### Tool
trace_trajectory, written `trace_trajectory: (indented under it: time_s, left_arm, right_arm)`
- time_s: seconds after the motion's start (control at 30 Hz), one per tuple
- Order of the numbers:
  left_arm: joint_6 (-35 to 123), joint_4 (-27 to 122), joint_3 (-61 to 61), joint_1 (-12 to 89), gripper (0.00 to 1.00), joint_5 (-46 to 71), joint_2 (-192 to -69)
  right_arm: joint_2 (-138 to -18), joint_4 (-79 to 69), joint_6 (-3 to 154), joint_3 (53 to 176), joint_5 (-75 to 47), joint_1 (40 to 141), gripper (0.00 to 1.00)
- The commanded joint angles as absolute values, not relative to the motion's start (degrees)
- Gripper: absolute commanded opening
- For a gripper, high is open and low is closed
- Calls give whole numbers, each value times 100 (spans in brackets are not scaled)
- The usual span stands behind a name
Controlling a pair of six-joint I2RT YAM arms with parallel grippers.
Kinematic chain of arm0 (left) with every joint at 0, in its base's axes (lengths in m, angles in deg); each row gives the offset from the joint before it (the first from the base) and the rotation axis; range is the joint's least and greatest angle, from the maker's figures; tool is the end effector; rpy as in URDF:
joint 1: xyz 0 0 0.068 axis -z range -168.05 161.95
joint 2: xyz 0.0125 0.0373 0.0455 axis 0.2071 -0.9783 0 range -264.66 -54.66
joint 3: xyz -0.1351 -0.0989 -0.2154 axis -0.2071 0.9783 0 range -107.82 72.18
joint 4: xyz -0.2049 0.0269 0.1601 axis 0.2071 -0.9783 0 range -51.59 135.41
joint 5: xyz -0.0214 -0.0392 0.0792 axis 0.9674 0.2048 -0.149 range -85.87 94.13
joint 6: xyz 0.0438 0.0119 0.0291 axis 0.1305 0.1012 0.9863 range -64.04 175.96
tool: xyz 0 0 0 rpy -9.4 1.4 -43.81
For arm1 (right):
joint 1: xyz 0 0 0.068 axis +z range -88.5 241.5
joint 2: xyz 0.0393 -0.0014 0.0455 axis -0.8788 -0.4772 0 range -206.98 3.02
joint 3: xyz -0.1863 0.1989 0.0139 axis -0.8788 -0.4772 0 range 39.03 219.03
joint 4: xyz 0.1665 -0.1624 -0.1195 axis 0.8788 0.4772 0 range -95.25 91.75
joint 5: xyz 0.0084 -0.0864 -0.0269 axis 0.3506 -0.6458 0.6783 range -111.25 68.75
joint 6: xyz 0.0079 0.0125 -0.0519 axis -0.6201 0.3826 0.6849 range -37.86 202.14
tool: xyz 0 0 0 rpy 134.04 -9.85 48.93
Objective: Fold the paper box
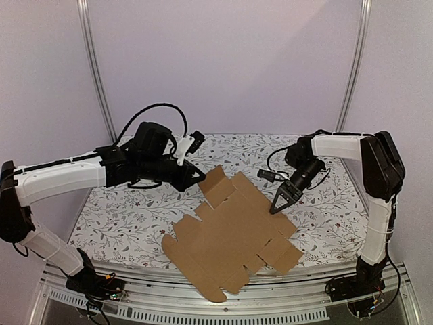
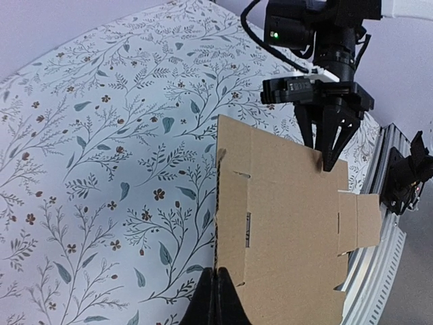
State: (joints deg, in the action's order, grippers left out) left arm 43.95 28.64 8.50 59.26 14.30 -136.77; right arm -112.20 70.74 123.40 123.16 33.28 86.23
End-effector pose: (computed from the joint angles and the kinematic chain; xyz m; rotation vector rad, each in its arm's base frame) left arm 0.2152 -0.2425 0.2916 0.7917 2.1411 -0.7613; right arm 0.3017 0.1710 0.1868 1.2722 -2.3362 -1.4097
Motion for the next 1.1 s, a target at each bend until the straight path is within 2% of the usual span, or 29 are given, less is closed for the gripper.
trace_trajectory:
  time_s: [0.0, 0.13, 0.2, 0.37, 0.53, 0.67, 0.83, 1.07]
  left_arm:
    - [4384, 3021, 980, 5994, 0, 1335, -13561]
    - [4376, 3048, 1019, 5994, 0, 1331, -13555]
    - [4379, 3047, 1037, 5994, 0, 1331, -13552]
    - [4411, 2959, 1058, 5994, 30, 1157, -13396]
    - [4420, 2683, 888, 5994, 47, 925, -12999]
    - [4766, 2515, 646, 5985, 50, 1057, -12742]
    - [5495, 1499, -352, 5844, 49, 1201, -12936]
    - [6132, -75, -1925, 4916, 50, 2707, -13792]
  right_arm:
    - [-11355, 7473, 12614, 12472, 3518, 8639, 15]
    - [-11336, 7341, 12532, 12480, 3434, 8646, 1]
    - [-11299, 7183, 12382, 12460, 3319, 8639, 0]
    - [-10826, 6531, 11803, 12289, 2554, 8776, 0]
    - [-10181, 6275, 11490, 12292, 1282, 9173, 0]
    - [-9876, 6911, 11930, 12756, 1035, 9448, 0]
    - [-9858, 7974, 12554, 13581, 1109, 9737, 0]
    - [-9709, 8212, 12599, 13940, 831, 10441, 0]
